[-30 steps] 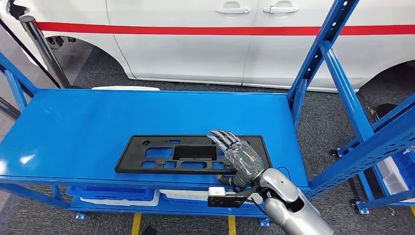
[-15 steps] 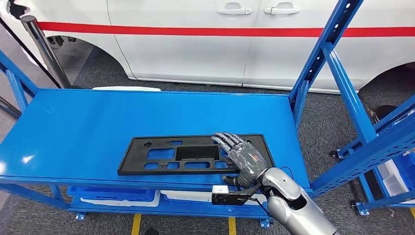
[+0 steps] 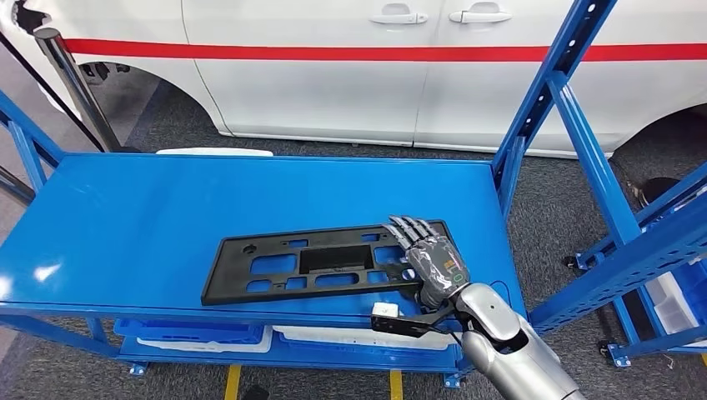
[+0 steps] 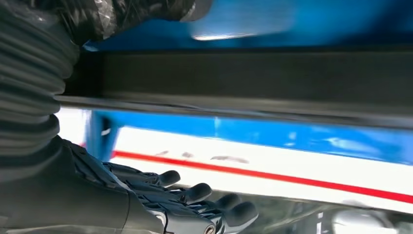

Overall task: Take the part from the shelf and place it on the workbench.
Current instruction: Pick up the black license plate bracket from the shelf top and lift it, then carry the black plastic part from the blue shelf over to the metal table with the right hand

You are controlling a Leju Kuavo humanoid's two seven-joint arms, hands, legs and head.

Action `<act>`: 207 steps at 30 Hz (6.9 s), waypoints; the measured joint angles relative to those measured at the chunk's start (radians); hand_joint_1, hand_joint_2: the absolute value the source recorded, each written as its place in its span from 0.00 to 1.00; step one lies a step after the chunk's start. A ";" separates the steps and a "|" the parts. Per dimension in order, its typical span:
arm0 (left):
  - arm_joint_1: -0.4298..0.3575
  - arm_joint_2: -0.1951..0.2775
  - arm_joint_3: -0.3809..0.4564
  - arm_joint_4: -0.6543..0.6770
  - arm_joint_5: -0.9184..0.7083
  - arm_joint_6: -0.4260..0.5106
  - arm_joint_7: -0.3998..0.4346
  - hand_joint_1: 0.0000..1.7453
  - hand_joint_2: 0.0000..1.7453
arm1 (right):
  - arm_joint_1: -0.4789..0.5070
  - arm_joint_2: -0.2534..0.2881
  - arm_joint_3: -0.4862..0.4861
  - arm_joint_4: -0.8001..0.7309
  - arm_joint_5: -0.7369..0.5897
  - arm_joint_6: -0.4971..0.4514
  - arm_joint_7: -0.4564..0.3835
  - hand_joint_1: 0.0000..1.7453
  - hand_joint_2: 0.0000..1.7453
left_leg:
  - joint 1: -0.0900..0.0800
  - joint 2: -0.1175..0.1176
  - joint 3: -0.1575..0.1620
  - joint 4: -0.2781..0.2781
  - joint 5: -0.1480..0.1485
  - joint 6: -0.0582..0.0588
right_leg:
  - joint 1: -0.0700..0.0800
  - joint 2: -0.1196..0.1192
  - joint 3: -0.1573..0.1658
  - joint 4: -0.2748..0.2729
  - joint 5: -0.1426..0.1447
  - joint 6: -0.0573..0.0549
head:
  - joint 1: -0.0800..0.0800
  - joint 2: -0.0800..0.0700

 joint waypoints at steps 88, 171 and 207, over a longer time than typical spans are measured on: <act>0.021 0.000 -0.019 0.000 0.043 -0.005 -0.033 0.00 1.00 | 0.338 0.150 0.036 -0.416 0.377 -0.451 0.031 0.99 1.00 | 0.007 0.000 0.013 0.001 -0.008 0.011 | -0.005 -0.004 -0.006 0.061 -0.028 0.005 | 0.000 0.000; 0.017 -0.007 -0.019 0.000 0.003 0.122 0.053 0.00 1.00 | 0.316 0.180 0.048 -0.363 0.285 -0.458 0.047 0.99 1.00 | 0.006 0.006 0.063 -0.019 -0.032 0.008 | 0.006 -0.008 -0.023 0.002 0.039 0.003 | -0.003 0.000; 0.018 -0.006 -0.019 0.000 0.006 0.120 0.052 0.00 1.00 | 0.312 0.187 0.049 -0.350 0.217 -0.435 0.033 0.99 1.00 | 0.005 0.015 0.029 -0.019 -0.002 0.024 | -0.004 -0.006 -0.096 0.233 -0.142 0.020 | -0.002 0.000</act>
